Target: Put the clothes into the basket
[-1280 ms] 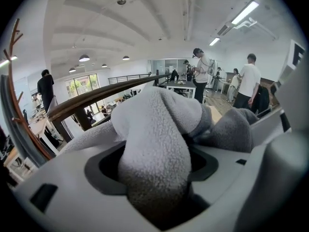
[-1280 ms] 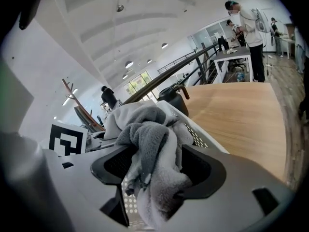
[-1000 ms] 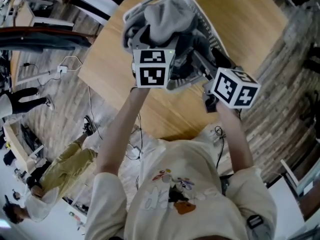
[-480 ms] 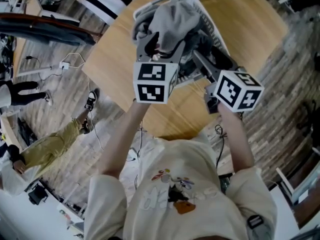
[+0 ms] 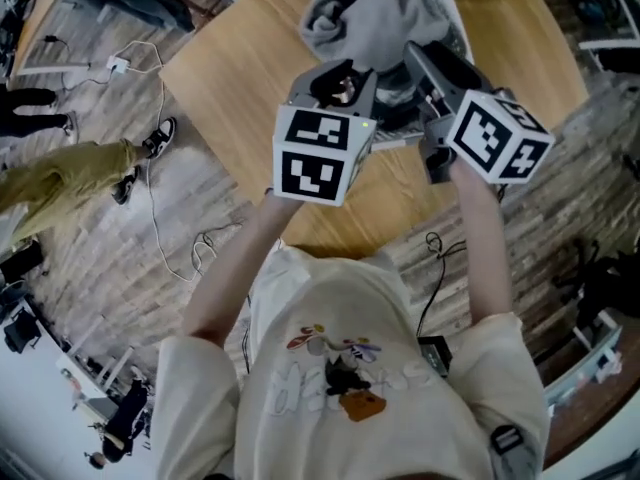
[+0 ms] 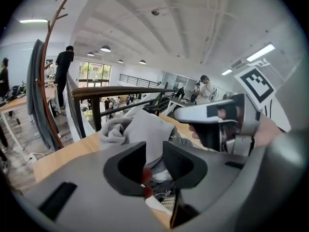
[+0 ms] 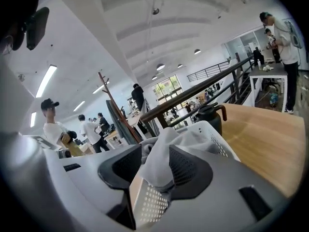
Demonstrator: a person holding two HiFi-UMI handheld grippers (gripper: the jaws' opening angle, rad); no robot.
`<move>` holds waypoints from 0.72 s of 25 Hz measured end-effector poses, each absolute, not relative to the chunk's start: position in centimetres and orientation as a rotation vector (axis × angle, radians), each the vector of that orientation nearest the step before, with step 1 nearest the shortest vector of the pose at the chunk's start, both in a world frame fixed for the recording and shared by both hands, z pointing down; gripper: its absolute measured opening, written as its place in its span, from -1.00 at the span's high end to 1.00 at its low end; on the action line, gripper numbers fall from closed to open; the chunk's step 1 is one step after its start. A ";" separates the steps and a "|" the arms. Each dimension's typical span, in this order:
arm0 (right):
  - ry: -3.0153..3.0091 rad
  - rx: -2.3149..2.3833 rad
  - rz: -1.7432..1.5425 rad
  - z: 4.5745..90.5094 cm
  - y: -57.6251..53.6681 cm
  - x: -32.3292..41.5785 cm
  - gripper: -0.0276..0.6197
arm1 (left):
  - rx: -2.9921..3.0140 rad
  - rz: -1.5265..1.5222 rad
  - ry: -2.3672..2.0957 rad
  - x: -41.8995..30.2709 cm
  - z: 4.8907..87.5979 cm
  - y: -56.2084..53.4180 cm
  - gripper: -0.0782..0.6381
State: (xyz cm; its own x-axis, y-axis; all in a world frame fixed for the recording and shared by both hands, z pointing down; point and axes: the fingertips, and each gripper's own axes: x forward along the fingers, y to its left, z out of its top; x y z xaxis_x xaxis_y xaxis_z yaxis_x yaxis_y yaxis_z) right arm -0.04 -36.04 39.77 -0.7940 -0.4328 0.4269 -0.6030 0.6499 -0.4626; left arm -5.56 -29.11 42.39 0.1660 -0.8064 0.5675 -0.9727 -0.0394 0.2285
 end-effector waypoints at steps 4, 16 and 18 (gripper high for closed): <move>-2.608 0.770 0.799 40.0 -37.3 -3.6 0.53 | 1.813 0.379 -1.688 -6.3 43.6 -26.9 0.63; -2.423 0.808 0.702 47.3 -39.9 -6.9 0.64 | 1.749 0.324 -1.603 -6.7 46.1 -24.6 0.78; -2.397 0.819 0.702 48.6 -39.8 -6.2 0.65 | 1.741 0.324 -1.591 -6.6 46.5 -24.6 0.78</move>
